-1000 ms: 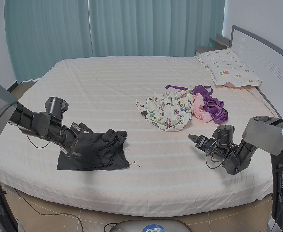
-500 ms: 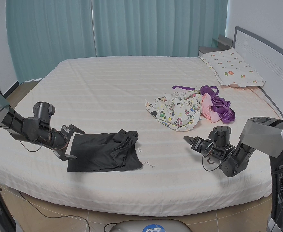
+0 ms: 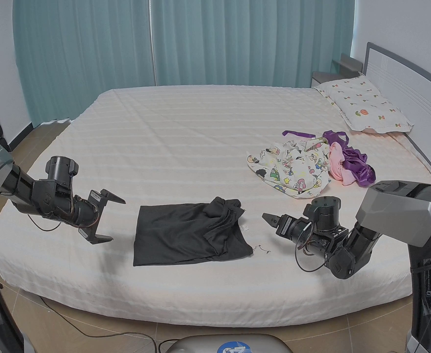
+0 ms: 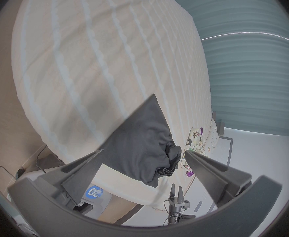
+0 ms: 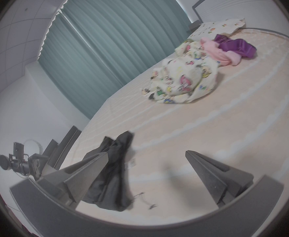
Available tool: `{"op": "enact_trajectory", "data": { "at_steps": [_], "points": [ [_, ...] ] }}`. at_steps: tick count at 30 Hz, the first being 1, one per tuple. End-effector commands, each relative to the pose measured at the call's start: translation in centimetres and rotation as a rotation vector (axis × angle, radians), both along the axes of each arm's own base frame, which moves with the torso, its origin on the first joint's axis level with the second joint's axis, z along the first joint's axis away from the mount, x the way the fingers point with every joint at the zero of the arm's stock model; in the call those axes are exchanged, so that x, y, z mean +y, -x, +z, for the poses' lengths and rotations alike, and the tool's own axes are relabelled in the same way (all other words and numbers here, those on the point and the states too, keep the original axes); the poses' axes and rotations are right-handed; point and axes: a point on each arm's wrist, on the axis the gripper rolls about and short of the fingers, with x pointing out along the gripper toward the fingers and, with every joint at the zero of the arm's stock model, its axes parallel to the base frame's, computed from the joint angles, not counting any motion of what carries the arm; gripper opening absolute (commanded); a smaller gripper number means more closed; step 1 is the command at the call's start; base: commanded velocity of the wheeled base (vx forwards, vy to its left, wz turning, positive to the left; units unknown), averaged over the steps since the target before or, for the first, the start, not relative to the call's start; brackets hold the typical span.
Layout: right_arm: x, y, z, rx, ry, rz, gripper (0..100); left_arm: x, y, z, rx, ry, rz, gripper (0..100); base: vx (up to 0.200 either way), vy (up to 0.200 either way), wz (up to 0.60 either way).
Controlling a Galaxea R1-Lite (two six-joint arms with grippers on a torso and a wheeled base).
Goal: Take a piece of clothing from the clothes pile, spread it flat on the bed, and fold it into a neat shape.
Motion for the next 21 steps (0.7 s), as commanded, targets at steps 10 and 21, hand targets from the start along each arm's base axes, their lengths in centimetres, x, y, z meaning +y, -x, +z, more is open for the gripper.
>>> {"op": "enact_trajectory", "data": {
  "at_steps": [10, 21],
  "points": [
    [3.2, 2.1, -0.2, -0.025, 0.037, 0.078, 100, 0.4, -0.4, -1.1, 0.01, 0.003, 0.008, 100, 0.0, 0.2, 0.0],
    [3.1, 2.2, -1.2, -0.037, 0.153, 0.041, 100, 0.3, -0.5, -1.5, 0.02, 0.003, 0.006, 100, 0.0, 0.0, 0.0]
  ]
}}
